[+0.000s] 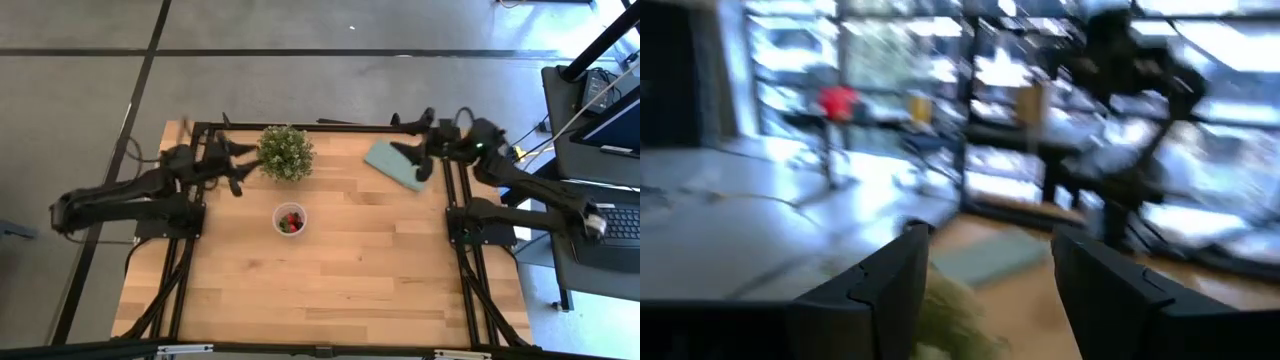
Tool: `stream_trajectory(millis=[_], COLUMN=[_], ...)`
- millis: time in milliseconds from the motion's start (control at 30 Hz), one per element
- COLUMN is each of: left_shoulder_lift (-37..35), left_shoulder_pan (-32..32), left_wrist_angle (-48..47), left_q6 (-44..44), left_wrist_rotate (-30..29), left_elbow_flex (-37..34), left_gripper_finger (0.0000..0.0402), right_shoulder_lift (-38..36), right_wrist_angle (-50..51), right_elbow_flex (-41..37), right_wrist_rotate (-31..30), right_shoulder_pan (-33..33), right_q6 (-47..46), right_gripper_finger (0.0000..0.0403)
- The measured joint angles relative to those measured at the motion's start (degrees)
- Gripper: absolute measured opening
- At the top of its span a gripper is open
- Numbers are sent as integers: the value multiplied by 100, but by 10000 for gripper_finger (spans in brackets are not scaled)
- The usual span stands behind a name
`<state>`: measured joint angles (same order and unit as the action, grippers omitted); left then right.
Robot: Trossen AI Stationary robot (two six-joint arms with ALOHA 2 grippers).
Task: Pick and placing Produce into tupperware
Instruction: Return to Home Position
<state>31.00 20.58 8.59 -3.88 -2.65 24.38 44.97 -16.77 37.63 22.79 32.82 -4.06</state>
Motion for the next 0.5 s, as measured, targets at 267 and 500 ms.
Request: stream_trajectory(millis=[267,500], left_shoulder_lift=[-1696,-2200], left_shoulder_pan=[784,780], left_wrist_angle=[-1623,-2377], left_q6=[-39,57], left_wrist_rotate=[-79,-82], left_elbow_flex=[0,-41], left_gripper_finger=[209,203], right_shoulder_lift=[-1782,-2764], right_wrist_angle=[1484,1323], right_elbow_flex=[-442,-1355], right_wrist_rotate=[245,-68], right_shoulder_pan=[870,870], right_q6=[134,-6], right_gripper_finger=[239,239])
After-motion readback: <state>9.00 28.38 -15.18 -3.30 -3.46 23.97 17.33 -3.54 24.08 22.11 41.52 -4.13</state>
